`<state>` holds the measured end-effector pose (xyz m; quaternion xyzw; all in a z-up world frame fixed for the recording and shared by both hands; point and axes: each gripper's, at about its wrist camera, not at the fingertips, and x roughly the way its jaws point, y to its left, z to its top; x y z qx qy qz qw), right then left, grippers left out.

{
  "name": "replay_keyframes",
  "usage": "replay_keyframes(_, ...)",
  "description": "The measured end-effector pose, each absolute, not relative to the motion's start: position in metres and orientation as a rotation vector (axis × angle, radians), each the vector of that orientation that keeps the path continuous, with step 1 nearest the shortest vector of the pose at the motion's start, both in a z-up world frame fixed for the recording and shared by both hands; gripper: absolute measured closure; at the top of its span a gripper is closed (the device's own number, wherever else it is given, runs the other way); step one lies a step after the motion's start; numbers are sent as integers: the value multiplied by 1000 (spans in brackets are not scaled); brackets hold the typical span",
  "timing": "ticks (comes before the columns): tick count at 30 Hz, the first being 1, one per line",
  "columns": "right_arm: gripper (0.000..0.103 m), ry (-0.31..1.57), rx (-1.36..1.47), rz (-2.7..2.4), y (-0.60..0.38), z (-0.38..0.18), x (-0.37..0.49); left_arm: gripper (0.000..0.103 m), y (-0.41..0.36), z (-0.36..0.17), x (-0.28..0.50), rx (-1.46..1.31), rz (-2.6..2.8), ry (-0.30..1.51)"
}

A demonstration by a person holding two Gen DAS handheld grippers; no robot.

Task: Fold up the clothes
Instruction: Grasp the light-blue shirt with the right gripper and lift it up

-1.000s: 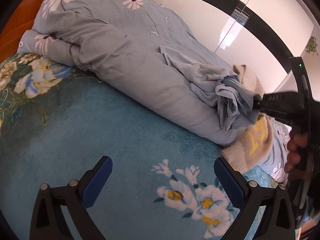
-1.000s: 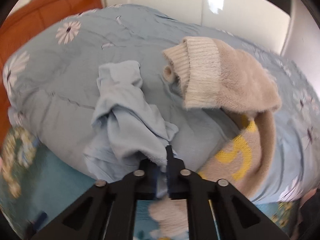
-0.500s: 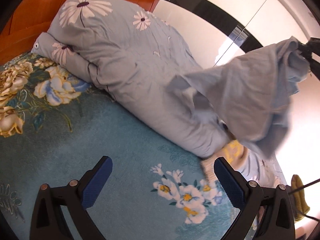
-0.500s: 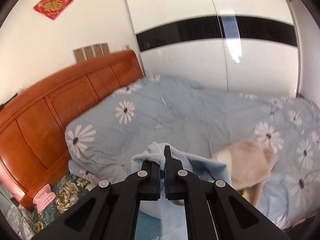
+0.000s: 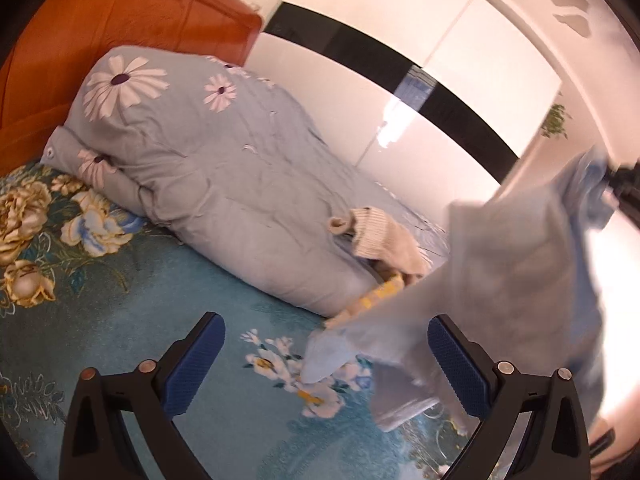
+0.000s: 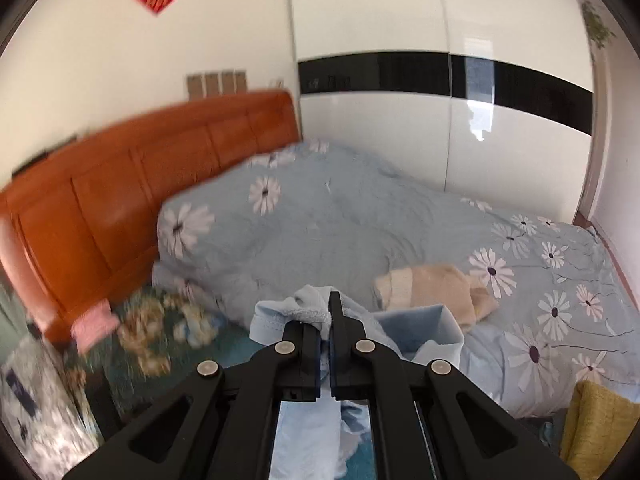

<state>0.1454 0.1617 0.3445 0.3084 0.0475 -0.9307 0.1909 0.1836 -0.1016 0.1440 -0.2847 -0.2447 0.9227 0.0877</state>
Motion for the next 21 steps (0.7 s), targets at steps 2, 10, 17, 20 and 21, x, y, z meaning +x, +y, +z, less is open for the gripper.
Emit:
replay_keyframes(2, 100, 112, 945, -2585, 175, 324, 163, 0, -83, 152, 192, -849, 2721, -687)
replay_keyframes(10, 100, -45, 834, -2609, 227, 332, 232, 0, -29, 176, 226, -846, 2690, -465)
replay_keyframes(17, 100, -74, 435, -2713, 268, 417, 301, 0, -15, 204, 246, -799, 2699, -388)
replay_keyframes(20, 100, -121, 375, -2730, 281, 435, 307, 0, -11, 205, 252, -802, 2699, -399)
replay_keyframes(21, 100, -118, 404, -2726, 279, 434, 303, 0, -10, 205, 254, -808, 2697, -405)
